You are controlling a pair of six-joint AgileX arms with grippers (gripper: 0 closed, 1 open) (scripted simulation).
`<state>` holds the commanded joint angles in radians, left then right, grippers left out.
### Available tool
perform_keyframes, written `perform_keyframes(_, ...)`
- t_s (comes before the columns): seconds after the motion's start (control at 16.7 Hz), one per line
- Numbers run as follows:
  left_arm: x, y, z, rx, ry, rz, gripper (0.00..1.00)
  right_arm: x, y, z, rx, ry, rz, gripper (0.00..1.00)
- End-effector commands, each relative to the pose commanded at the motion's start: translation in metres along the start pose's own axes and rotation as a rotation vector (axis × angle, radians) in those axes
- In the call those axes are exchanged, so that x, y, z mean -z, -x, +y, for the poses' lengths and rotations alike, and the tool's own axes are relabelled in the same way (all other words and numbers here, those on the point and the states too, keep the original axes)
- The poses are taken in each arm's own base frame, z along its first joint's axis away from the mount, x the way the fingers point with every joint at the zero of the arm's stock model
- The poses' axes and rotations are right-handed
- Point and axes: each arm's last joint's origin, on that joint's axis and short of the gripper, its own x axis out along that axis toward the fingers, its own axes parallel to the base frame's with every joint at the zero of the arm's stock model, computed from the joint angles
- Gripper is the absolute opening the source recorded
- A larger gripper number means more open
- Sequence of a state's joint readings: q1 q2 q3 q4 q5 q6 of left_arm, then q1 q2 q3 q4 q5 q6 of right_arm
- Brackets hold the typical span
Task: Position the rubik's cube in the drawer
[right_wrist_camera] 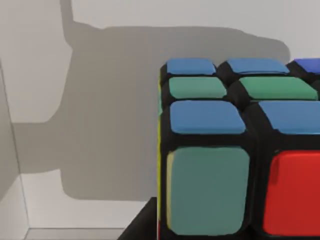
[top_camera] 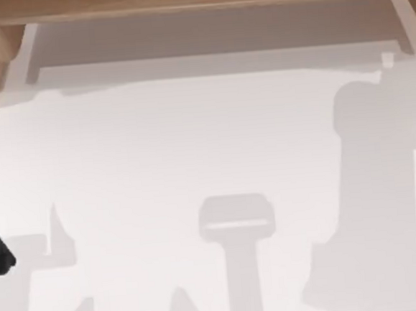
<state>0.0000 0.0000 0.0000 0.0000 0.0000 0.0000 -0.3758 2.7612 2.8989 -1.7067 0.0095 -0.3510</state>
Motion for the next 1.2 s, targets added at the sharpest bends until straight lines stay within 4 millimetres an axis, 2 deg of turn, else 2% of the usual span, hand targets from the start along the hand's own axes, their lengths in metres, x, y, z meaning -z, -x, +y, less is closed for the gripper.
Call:
perform_keyframes(0.36, 0.0, 0.0, 0.0, 0.0, 0.0, 0.0, 1.0, -0.0001, -0.0019, -0.0007, -0.001, 0.0, 0.004, 0.0)
perform_keyframes(1.14, 0.0, 0.0, 0.0, 0.0, 0.0, 0.0, 1.0, -0.0001, -0.0019, -0.0007, -0.001, 0.0, 0.004, 0.98)
perform_keyframes(1.2, 0.0, 0.0, 0.0, 0.0, 0.0, 0.0, 1.0, -0.0001, -0.0019, -0.0007, -0.001, 0.0, 0.004, 1.0)
